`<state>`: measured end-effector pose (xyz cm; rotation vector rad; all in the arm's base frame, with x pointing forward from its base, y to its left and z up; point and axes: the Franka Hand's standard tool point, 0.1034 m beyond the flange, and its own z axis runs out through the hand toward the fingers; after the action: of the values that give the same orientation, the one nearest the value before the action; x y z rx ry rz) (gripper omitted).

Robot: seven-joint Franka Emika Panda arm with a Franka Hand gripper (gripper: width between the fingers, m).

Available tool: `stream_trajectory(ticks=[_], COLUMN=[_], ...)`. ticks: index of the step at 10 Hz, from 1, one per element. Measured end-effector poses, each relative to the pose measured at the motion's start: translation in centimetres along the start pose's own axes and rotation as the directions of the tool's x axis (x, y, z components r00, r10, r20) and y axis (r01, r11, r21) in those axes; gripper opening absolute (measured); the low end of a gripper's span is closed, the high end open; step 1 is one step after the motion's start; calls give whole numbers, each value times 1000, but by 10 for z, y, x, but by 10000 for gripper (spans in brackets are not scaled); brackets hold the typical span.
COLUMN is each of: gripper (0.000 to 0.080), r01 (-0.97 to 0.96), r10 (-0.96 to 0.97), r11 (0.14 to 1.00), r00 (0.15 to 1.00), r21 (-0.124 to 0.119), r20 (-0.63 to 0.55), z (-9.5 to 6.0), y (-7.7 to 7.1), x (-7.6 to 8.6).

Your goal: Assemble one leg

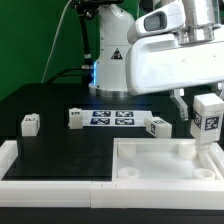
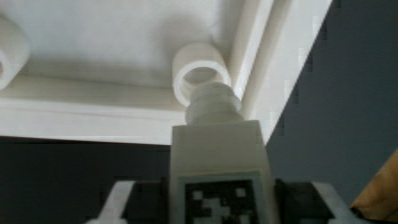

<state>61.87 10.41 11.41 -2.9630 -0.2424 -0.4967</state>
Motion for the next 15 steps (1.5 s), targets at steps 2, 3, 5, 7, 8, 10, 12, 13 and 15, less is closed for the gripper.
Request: stream_trajectory(ticks=[2,3,5,7,8,10,12,13,15], gripper=[288,288,288,288,288,288,288,288,288], r01=[0,0,-2,-11,-12,-11,-11,-12,-14], r10=[0,0,2,11,12,11,11,12,14], r11=[1000,1000,1000,1000,1000,1000,1000,1000,1000], r00=[1000,1000,1000,1000,1000,1000,999,999,1000], r21=[0,0,-1,-1,0,2,-2,-3,-3], r20=[0,1,-7,-5,2,1,-30,-33,-27], z=[0,0,8,17,22,30,34,35,40], y=[0,0,-1,4,4,1,2,2,5], x=[0,0,-4,-1,-5,-9,-4,-4,-6])
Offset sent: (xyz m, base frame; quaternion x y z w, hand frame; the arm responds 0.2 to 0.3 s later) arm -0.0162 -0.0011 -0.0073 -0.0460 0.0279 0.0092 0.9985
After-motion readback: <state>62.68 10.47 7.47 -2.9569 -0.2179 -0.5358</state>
